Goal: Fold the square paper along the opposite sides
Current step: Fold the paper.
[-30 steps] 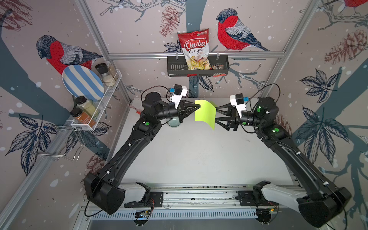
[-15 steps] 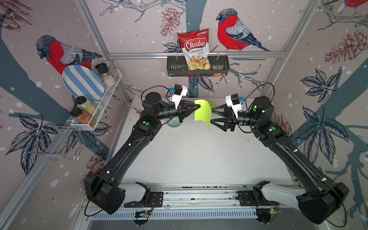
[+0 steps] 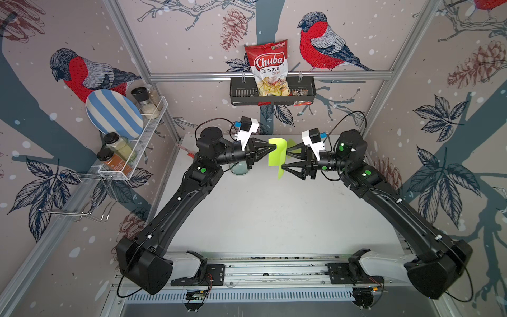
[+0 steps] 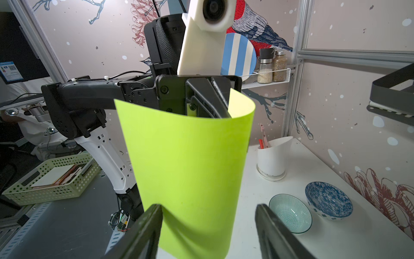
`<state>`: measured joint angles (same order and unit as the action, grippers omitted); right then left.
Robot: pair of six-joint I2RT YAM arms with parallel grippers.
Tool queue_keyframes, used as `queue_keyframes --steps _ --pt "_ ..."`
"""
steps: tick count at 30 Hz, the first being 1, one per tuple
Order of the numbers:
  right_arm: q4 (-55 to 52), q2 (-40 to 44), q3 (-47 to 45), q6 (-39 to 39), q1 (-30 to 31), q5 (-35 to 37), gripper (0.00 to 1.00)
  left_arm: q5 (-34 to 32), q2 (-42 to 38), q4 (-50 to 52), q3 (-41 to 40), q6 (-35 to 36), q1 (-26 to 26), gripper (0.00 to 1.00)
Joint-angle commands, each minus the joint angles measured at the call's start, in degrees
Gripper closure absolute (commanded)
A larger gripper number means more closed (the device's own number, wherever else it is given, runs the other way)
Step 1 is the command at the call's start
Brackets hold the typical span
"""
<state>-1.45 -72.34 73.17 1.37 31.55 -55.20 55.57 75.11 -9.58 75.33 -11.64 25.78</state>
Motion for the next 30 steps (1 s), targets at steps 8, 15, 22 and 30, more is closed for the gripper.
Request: queue_keyframes --steps 8,15,22,30 --pt "0.7 -2.0 0.4 0.8 0.5 0.4 0.39 2.9 0.6 1.1 0.6 0.5 0.0 1.00" --pt "0.9 -2.1 0.2 1.2 0.6 0.3 0.44 3.5 0.9 1.1 0.7 0.5 0.1 1.00" --pt "1.0 -2.2 -0.2 1.6 0.9 -0.4 0.49 4.5 1.0 1.1 0.8 0.5 0.0 1.00" --pt "1.0 -2.5 -0.2 1.8 1.1 -1.0 0.53 5.5 1.1 1.3 1.0 0.6 0.1 1.00"
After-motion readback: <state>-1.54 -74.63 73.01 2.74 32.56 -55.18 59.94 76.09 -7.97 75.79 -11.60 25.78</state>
